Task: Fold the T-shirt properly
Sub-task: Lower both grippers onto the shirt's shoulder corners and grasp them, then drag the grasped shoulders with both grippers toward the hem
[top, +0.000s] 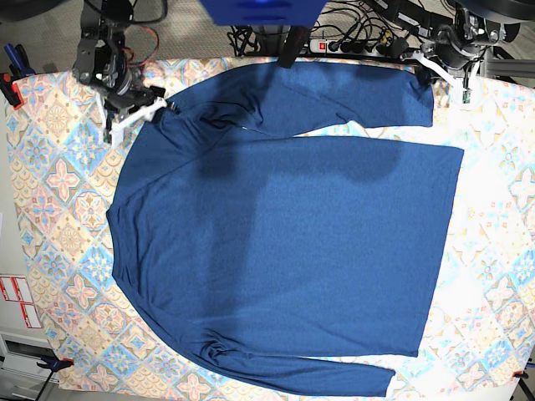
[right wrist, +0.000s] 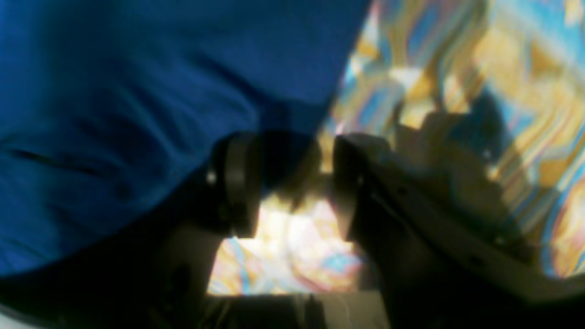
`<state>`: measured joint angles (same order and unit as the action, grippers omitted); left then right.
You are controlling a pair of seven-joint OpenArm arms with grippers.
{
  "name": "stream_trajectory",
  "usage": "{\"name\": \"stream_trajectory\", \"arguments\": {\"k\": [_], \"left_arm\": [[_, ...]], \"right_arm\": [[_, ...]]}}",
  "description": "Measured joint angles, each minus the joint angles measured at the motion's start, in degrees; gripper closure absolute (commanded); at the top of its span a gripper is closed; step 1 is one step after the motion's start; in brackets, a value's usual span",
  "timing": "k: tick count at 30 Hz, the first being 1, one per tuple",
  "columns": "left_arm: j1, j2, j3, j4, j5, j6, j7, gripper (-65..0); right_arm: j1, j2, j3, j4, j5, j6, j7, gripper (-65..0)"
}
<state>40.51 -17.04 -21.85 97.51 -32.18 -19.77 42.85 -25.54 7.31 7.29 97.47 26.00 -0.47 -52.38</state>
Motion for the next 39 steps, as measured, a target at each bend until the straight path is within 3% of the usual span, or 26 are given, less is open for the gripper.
{"name": "stream_trajectory", "arguments": {"k": [17,20,25,29,34,39], "left_arm": [[0.0,0.0,0.0,0.0,0.0,0.0,0.0,0.0],[0.2,0.0,0.0,0.0,0.0,0.0,0.0,0.0],[0.1,0.0,0.0,0.0,0.0,0.0,0.0,0.0],[0.1,-0.1,-1.3,0.0,0.0,0.0,-1.2,0.0],[-0.1,-0.4,-3.5,0.2,-0.1,-0.2,-3.8,0.0],[-1.9,-0.3,-6.5,0.3,-0.4,-0.2,-3.7,0.0]], "right_arm": [[4.1,-1.6,-5.4,-3.5,-0.4,-0.2,1.8,-24.5],[4.4,-1.6,-5.4,-3.7,-0.4,-0.2,1.2,-19.1],[4.4,-1.6,-5.4,-3.8,1.4,0.0,0.7,-0.2],[4.4,-2.4,-1.2,-3.8,7.4,0.2,0.0,-0.5],[4.4,-1.7,5.3,-3.8,9.3,0.0,-0.1,-0.2],[4.4,-1.9,6.3,-3.8,13.7,0.2,-0.4,-0.2]]}}
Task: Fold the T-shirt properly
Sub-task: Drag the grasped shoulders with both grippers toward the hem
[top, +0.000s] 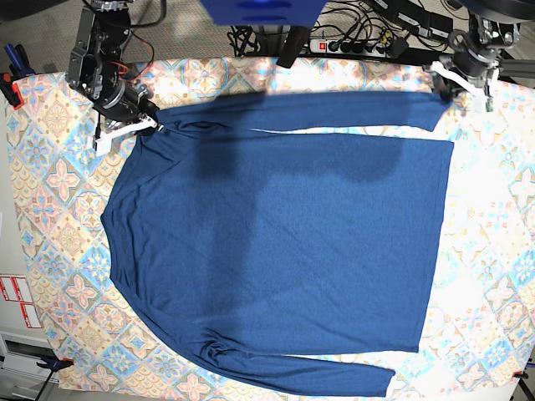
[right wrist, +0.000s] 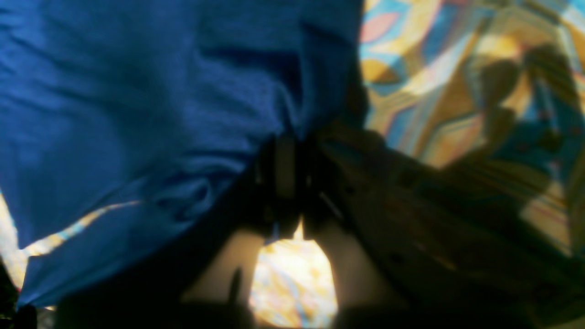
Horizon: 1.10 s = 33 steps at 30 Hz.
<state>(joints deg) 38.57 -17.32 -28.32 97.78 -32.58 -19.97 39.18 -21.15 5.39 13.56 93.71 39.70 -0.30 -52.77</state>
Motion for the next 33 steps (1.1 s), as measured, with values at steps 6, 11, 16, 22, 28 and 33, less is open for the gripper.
{"name": "stream_trajectory", "arguments": {"k": [6,11,16,22,28,33], "left_arm": [[-4.3,0.2,-2.0,0.1,-0.1,-0.3,0.3,0.0],[-9.3,0.1,-2.6,0.1,0.0,0.0,0.5,0.0],[-13.7,0.2,-3.1,0.0,0.0,-0.3,0.5,0.0],[-18.1,0.2,-3.4,-1.0,0.5,-0.3,0.4,0.0],[-23.6,0.3,-3.4,-10.3,0.8,-0.1,0.6,0.0],[-25.6,0.3,-3.4,-15.1,0.8,0.2,0.7,0.0]], "right_arm": [[2.2,0.0,0.1,0.0,2.5,0.0,-0.2,-0.1],[4.2,-0.1,0.1,0.1,2.2,-0.2,-0.6,-0.1],[8.0,0.2,0.0,0.2,2.6,0.0,0.3,-0.1],[11.5,-0.3,0.0,-0.9,2.6,-0.1,-0.3,-0.2],[13.9,-0.4,-0.1,-4.2,2.6,0.0,0.0,-0.2],[13.7,-0.4,-0.1,-4.4,2.6,0.0,0.0,-0.2]]}}
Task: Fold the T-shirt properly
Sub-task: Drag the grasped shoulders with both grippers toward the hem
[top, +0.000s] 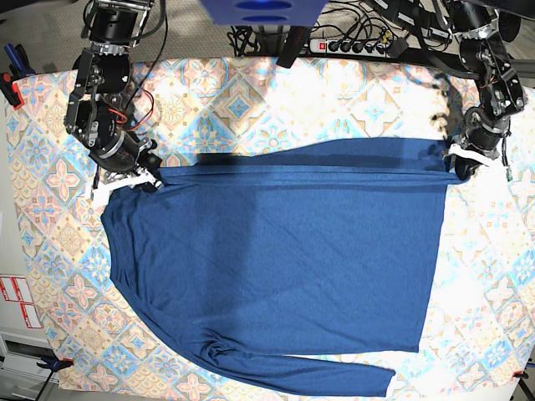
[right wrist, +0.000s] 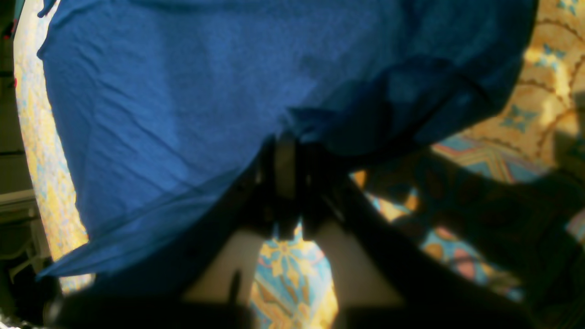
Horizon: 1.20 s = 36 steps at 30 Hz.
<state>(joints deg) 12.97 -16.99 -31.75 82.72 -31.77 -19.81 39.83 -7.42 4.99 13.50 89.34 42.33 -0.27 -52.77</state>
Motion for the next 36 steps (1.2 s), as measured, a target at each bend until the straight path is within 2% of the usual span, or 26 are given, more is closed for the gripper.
{"name": "stream_trajectory", "arguments": {"k": [2,3,5,7,9,11,20,28,36], "left_arm": [[-0.4,0.0,0.0,-0.8,0.1,0.0,0.2,-1.5],[-0.4,0.0,0.0,-0.9,0.0,0.0,0.2,-4.9],[-0.4,0.0,0.0,-0.9,0.1,0.2,0.6,-14.5],[-0.4,-0.2,0.0,-0.9,0.1,0.9,5.8,-25.9],[-0.2,-0.6,0.0,-0.9,-0.2,0.4,8.5,-33.7],[-0.1,-1.0,0.0,-0.8,-0.3,0.4,8.3,-39.2],[6.6,-1.0,-0.1,2.8,-5.9,0.5,8.3,-39.7],[5.7,1.8,1.2,7.8,-6.0,0.8,8.8,-39.7],[7.4,2.1,4.4,8.1,-6.3,0.7,8.2,-39.7]], "right_arm": [[0.1,0.0,0.0,0.0,0.0,0.0,0.0,-0.2],[0.1,0.0,0.0,0.0,0.0,0.0,0.0,-0.2],[0.0,0.0,0.0,0.0,-0.1,0.0,0.1,-0.2],[-0.2,0.2,0.0,0.0,-0.5,-0.3,0.5,-0.2],[-0.2,0.2,0.0,0.0,-0.7,-0.5,0.5,-0.2],[-0.2,0.1,0.0,0.0,-0.6,-0.4,0.5,-0.2],[-0.4,-0.3,-0.1,0.3,-0.5,-0.4,0.4,-0.2],[-0.4,-0.4,-0.1,0.3,-0.5,-0.4,0.5,-0.2],[-0.4,-0.4,-0.1,0.3,-0.5,-0.4,0.4,-0.2]]}}
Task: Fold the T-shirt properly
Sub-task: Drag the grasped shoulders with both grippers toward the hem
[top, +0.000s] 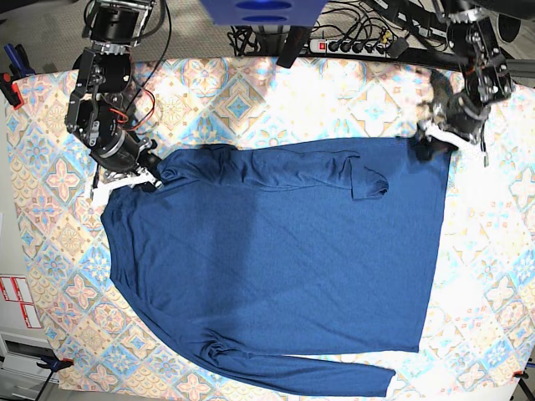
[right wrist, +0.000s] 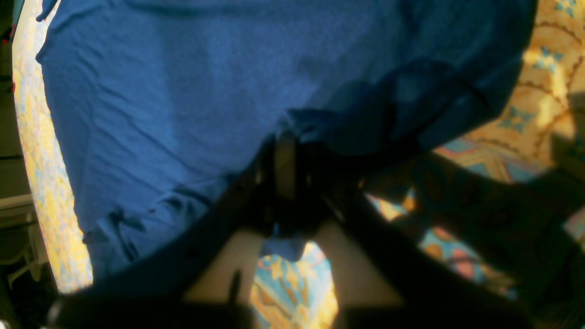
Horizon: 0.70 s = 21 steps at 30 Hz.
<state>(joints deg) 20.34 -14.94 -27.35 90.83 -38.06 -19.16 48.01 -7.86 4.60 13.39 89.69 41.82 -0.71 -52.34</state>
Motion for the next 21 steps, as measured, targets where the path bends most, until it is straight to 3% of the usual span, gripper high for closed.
{"name": "stream_trajectory", "arguments": {"k": [8,13,21], "left_arm": [[1.6,0.0,-1.4,-1.7,-0.2,-0.2,0.0,-39.7],[-0.5,0.1,-2.7,-8.2,0.6,0.4,0.0,-39.7],[-2.8,0.2,-2.5,-8.9,0.5,0.1,-0.1,-39.7]], "right_arm": [[0.0,-0.2,0.0,0.0,0.0,0.0,0.0,-0.2],[0.0,-0.2,0.0,0.0,0.0,0.0,-0.2,-0.2],[0.0,-0.2,0.0,0.0,0.0,0.1,-0.2,-0.2]]}}
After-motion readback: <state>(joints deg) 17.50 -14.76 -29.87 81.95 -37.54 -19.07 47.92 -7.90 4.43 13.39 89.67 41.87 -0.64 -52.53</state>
